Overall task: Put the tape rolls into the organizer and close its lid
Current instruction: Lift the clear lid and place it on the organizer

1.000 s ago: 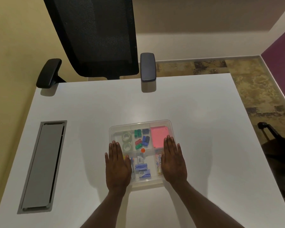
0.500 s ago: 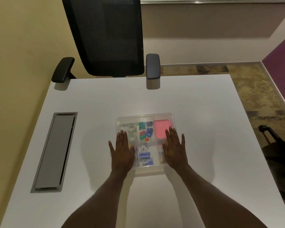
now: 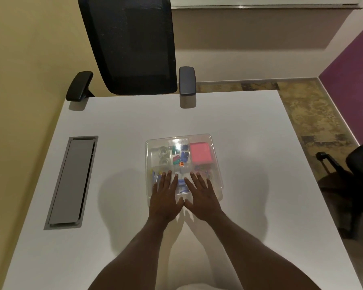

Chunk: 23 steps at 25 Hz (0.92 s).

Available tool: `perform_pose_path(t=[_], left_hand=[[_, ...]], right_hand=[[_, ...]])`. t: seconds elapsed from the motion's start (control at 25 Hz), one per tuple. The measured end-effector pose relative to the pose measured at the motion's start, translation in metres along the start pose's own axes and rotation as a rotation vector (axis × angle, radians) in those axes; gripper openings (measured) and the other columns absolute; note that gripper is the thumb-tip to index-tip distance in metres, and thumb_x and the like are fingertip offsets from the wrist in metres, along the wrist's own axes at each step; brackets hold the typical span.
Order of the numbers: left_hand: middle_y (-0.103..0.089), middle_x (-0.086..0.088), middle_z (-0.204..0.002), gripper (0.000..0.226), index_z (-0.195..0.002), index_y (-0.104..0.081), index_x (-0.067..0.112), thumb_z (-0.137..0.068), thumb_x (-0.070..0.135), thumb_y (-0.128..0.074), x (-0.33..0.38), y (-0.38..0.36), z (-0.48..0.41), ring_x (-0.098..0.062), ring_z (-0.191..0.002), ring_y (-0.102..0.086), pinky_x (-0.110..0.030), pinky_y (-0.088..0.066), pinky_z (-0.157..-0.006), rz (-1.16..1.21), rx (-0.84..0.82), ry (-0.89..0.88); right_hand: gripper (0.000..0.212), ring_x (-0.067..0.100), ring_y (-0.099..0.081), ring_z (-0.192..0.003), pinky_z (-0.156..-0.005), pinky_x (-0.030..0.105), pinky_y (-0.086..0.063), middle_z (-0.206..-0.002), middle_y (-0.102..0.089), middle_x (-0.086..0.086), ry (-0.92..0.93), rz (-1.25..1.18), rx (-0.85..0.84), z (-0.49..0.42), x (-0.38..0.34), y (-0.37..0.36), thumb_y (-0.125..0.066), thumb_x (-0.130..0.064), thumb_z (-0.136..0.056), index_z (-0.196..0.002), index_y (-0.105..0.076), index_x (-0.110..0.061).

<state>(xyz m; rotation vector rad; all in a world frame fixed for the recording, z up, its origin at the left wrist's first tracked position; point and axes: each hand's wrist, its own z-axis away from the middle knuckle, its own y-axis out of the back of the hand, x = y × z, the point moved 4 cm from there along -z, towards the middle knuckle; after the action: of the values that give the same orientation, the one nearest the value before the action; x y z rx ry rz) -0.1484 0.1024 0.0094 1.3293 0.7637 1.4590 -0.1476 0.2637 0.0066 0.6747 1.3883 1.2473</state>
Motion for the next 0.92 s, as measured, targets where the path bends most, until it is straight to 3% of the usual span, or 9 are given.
perform_pose_path(t=[0.12,0.28,0.48,0.72,0.92], left_hand=[[-0.009,-0.001,-0.171,0.08,-0.162,-0.016,0.027,-0.098,0.058,-0.053,0.004,-0.002,-0.001,-0.025,-0.159,-0.004,-0.053,-0.014,-0.128,-0.026,-0.061,0.017],[-0.02,-0.005,-0.17,0.073,-0.161,-0.025,0.024,-0.099,0.04,-0.061,0.007,0.001,-0.007,-0.028,-0.158,-0.012,-0.053,-0.021,-0.127,-0.006,-0.09,0.053],[-0.023,-0.003,-0.169,0.074,-0.159,-0.031,0.026,-0.096,0.031,-0.068,0.008,0.007,-0.024,-0.026,-0.158,-0.014,-0.051,-0.018,-0.128,0.059,-0.073,0.076],[-0.038,-0.003,-0.163,0.068,-0.153,-0.045,0.025,-0.092,0.028,-0.074,-0.008,0.013,-0.072,-0.026,-0.154,-0.028,-0.053,-0.025,-0.125,0.108,-0.036,0.084],[-0.041,-0.004,-0.162,0.074,-0.151,-0.047,0.024,-0.086,0.023,-0.081,-0.021,0.023,-0.122,-0.025,-0.152,-0.032,-0.052,-0.035,-0.12,0.081,-0.044,0.077]], right_hand=[[0.067,0.034,-0.029,-0.152,-0.121,0.056,-0.018,-0.164,-0.032,0.009,-0.014,0.028,0.039,0.002,-0.008,0.0,-0.061,-0.047,-0.096,-0.155,-0.039,-0.025],[0.075,0.038,-0.049,-0.139,-0.112,0.057,-0.029,-0.151,-0.052,0.012,-0.028,-0.019,0.1,-0.003,-0.01,0.003,-0.088,-0.03,-0.076,-0.143,-0.057,-0.021],[0.073,0.037,-0.051,-0.138,-0.113,0.055,-0.03,-0.149,-0.055,0.012,-0.035,-0.047,0.085,-0.017,-0.007,0.001,-0.089,-0.029,-0.073,-0.139,-0.061,-0.02],[0.07,0.041,-0.051,-0.137,-0.113,0.059,-0.032,-0.148,-0.055,0.015,-0.091,-0.097,0.033,-0.065,-0.002,0.009,-0.09,-0.019,-0.073,-0.137,-0.063,-0.018],[0.067,0.037,-0.026,-0.153,-0.123,0.056,-0.015,-0.164,-0.032,0.011,-0.11,-0.042,-0.015,-0.12,0.004,0.02,-0.073,-0.018,-0.092,-0.152,-0.045,-0.021]])
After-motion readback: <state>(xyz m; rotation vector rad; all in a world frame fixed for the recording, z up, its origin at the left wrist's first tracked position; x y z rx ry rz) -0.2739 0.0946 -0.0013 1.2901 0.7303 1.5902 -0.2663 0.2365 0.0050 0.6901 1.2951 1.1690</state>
